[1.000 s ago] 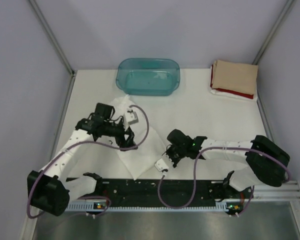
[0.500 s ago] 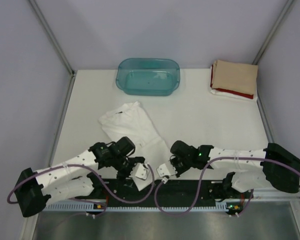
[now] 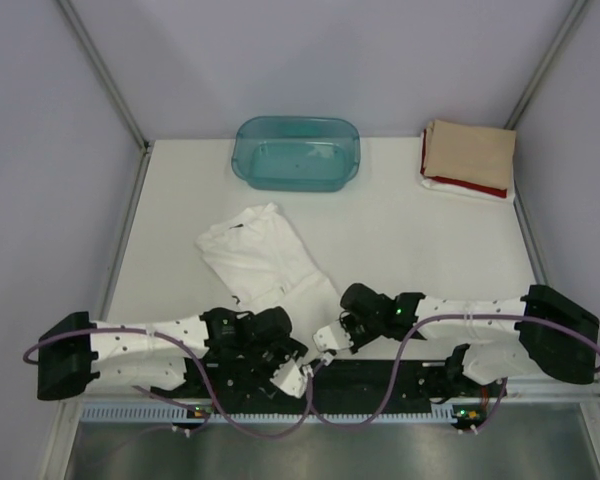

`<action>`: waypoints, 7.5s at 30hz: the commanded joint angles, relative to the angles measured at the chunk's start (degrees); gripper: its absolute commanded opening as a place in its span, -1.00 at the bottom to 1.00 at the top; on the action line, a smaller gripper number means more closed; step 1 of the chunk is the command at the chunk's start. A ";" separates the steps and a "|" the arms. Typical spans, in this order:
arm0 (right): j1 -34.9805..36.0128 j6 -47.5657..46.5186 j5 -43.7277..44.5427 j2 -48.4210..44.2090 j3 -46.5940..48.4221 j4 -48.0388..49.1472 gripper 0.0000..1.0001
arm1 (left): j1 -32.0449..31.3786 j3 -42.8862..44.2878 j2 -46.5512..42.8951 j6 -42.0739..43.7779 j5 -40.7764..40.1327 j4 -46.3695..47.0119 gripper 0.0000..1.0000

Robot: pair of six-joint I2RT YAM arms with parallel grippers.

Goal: Fold and stack the t-shirts
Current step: Grab one side of the 2/3 rectangular tshirt with both arms, then fold the long partially folded tshirt into a neat square, then smooth out wrinkles on the folded tshirt

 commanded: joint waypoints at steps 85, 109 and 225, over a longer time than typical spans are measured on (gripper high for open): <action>-9.24 10.93 -21.19 12.08 39.64 -13.64 -1.00 | 55.55 23.12 -11.17 0.11 3.66 -34.92 -1.00; 0.55 25.61 -30.76 1.24 40.31 -27.97 -1.00 | 54.50 28.41 -24.37 -6.78 3.09 -44.55 -1.00; -29.43 83.71 -14.79 43.00 39.18 24.42 -1.00 | 48.08 12.49 15.72 -8.13 -3.10 -15.00 -0.65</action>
